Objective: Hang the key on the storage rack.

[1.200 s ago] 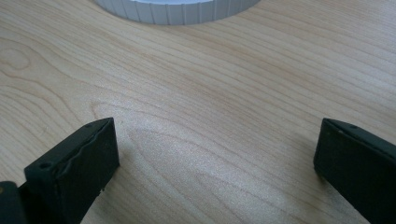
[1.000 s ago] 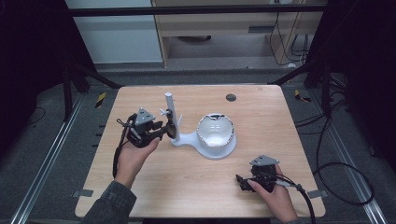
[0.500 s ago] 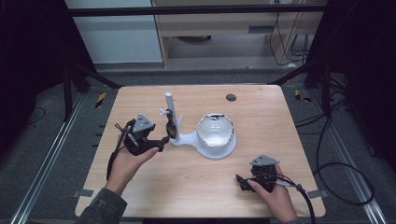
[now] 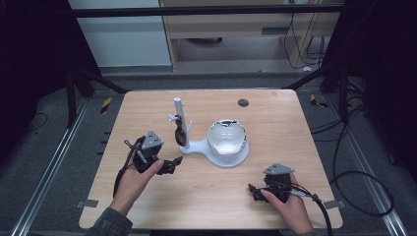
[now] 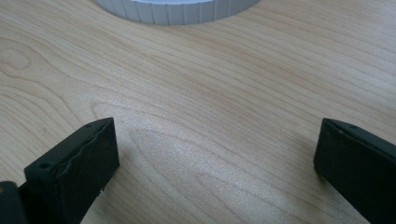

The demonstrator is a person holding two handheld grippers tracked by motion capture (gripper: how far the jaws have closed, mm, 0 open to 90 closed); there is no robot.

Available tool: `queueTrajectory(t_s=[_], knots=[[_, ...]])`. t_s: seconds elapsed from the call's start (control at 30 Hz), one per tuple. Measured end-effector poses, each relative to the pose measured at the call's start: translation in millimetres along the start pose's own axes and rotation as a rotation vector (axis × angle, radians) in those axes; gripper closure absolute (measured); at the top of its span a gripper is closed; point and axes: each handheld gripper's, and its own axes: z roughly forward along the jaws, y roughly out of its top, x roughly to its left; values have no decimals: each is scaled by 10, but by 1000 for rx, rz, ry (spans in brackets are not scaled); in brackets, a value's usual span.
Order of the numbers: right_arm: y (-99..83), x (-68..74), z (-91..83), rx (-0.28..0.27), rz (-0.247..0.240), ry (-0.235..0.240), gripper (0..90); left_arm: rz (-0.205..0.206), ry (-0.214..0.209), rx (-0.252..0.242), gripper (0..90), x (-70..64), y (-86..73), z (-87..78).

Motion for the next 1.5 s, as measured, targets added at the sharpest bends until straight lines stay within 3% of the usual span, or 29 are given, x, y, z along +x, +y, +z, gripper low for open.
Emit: queueTrajectory(t_s=[0.07, 0.2, 0.4, 0.57, 1.27, 1.5], knots=[[0, 0, 0, 0, 0, 0, 4, 5, -10, -7, 67, -19, -32, 11], [-2, 7, 0, -2, 4, 0, 4, 54, -39, 0, 60, -39, -86, 41], [-2, 6, 0, -1, 3, 1, 5, 54, -30, 23, 60, -55, -160, 84], [-1, 7, 0, -1, 4, 1, 5, 87, -30, 57, 58, -79, -278, 124], [-1, 7, 0, -2, 4, 1, 4, 51, 5, 107, 53, 31, -600, 146], [-2, 8, 1, -1, 4, -1, 5, 19, 11, 122, 52, 88, -730, 163]])
